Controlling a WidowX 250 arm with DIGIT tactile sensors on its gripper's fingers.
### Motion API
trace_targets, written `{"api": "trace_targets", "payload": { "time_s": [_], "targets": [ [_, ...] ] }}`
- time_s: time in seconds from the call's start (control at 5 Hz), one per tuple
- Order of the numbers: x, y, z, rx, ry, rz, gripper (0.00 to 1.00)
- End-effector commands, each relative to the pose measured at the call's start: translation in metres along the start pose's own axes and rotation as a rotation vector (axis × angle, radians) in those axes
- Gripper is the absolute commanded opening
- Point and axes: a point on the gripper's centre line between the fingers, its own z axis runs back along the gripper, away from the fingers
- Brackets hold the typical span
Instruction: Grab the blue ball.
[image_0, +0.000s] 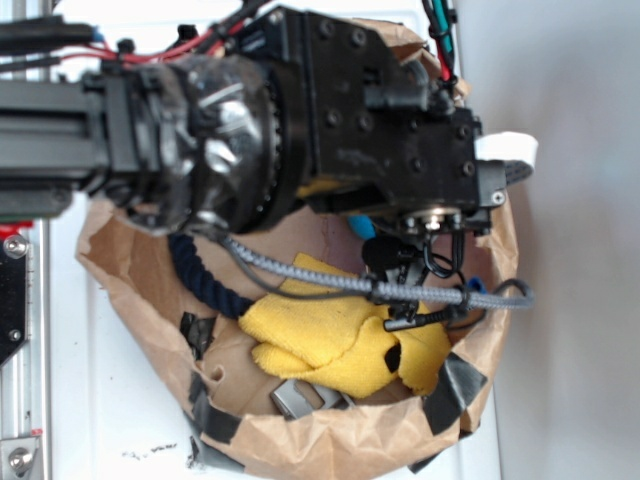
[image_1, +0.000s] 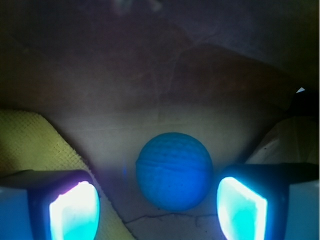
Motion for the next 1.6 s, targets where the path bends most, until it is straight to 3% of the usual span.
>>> {"api": "trace_targets", "payload": {
  "time_s": [0.0,0.4,0.6,1.0,1.4],
  "targets": [
    [0.010,0.004,0.004,0.017,-0.043,0.006,1.00],
    [0.018,-0.007,-0.021,0.015,-0.009,-0.042,1.00],
    [0.018,-0.010,-0.019,0.017,-0.029,-0.043,0.00],
    [0.017,-0.012,-0.006,-0.002,-0.056,-0.057,0.00],
    [-0.002,-0.018,0.044,-0.100,-0.113,-0.089,0.00]
  ]
}}
